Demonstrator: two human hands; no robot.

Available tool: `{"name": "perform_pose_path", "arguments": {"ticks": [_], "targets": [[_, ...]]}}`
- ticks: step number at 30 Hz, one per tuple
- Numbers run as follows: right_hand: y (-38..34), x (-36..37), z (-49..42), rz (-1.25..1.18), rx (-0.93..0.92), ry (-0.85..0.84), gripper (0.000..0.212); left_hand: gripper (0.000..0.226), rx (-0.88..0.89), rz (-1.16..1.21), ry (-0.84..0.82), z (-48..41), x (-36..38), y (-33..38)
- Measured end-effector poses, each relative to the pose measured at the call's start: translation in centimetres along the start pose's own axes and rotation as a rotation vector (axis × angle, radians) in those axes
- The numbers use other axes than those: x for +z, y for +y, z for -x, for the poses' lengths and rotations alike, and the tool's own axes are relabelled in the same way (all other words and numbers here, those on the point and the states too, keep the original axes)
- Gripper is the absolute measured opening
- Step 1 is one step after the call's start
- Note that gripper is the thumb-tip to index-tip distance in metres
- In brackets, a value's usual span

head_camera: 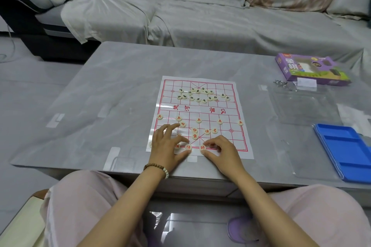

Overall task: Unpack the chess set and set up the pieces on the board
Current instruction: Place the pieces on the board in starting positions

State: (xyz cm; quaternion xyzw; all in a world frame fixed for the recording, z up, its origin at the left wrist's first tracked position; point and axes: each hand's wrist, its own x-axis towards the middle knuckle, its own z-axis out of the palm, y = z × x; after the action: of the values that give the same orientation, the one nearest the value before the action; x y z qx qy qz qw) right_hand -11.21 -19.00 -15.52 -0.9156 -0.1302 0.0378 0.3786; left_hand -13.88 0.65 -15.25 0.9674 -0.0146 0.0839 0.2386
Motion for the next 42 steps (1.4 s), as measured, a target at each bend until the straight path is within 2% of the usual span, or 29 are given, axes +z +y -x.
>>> {"name": "perform_pose_path", "arguments": {"ticks": [20, 28, 35, 42], "targets": [[-0.4, 1.1, 0.0, -0.001, 0.032, 0.054, 0.018, 0.027, -0.018, -0.015, -0.017, -0.2, 0.1, 0.0], [-0.9, -1.6, -1.8, -0.154, 0.071, 0.126, 0.013, 0.041, -0.017, 0.037, 0.129, -0.5, -1.4, -0.4], [-3.2, -0.2, -4.2, 0.001, -0.017, -0.101, 0.019, 0.034, -0.197, 0.051, 0.127, -1.3, -1.7, -1.8], [-5.8, 1.8, -6.3, 0.177, -0.121, -0.171, 0.025, 0.034, -0.223, 0.044, 0.091, -0.8, -1.3, -3.5]]}}
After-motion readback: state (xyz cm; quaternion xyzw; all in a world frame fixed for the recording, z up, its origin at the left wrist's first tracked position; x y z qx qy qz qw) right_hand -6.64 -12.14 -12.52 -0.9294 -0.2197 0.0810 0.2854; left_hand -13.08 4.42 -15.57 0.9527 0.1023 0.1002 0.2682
